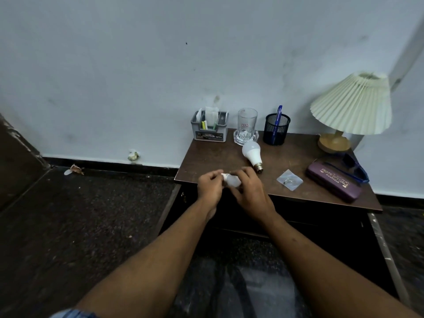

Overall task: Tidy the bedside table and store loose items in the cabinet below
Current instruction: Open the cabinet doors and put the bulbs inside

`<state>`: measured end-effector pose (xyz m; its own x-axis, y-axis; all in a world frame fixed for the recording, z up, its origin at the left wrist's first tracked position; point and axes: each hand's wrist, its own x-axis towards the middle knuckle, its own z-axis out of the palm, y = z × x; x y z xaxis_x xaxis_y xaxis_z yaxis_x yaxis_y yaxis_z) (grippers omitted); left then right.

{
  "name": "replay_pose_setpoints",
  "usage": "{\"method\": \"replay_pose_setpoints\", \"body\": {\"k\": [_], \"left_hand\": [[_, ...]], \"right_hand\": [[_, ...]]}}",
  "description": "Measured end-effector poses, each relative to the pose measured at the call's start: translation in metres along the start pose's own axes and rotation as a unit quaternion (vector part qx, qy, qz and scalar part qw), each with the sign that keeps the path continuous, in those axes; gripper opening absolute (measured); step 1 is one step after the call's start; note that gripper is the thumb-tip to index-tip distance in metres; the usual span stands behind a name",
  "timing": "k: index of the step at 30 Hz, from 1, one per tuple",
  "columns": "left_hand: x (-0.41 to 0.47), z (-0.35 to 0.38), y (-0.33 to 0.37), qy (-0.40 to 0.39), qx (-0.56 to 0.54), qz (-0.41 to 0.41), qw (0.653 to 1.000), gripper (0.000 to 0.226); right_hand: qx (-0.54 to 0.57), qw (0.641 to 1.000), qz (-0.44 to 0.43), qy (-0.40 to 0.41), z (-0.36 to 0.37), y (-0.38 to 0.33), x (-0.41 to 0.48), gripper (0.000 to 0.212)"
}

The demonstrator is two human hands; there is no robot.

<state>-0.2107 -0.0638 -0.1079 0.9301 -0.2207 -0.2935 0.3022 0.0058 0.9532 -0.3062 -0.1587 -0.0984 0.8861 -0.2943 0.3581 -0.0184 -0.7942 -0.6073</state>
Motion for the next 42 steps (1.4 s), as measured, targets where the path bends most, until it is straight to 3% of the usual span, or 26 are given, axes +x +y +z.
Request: {"method": "replay_pose_setpoints", "body": {"k": [6, 10, 18, 25, 34, 42], "left_hand": [[-0.045, -0.021, -0.004, 0.019, -0.025, 0.001, 1.000, 0.027], [-0.064, -0.026, -0.007, 0.025, -0.003, 0.005, 1.000, 0.025], [-0.097, -0.028, 0.002, 0.026, 0.001, 0.015, 1.000, 0.022], [-0.115, -0.031, -0.013, -0.004, -0.004, 0.009, 1.000, 0.018], [-0.098, -0.027, -0.042, -0.034, 0.064, -0.030, 0.997, 0.023], [-0.063, -0.037, -0.049, -0.035, 0.059, -0.094, 0.993, 0.026]], "right_hand": [[0.012, 0.999, 0.046, -0.004, -0.003, -0.023, -0.035, 0.034], [-0.002, 0.998, 0.059, -0.006, -0.011, -0.033, -0.052, 0.042], [0.041, 0.996, 0.082, 0.010, -0.039, -0.047, -0.073, 0.037], [0.060, 0.992, 0.111, 0.018, -0.040, -0.035, -0.093, 0.037], [0.072, 0.979, 0.190, 0.002, -0.010, 0.003, -0.094, 0.045], [0.113, 0.962, 0.250, -0.003, 0.036, 0.020, -0.074, 0.033]]}}
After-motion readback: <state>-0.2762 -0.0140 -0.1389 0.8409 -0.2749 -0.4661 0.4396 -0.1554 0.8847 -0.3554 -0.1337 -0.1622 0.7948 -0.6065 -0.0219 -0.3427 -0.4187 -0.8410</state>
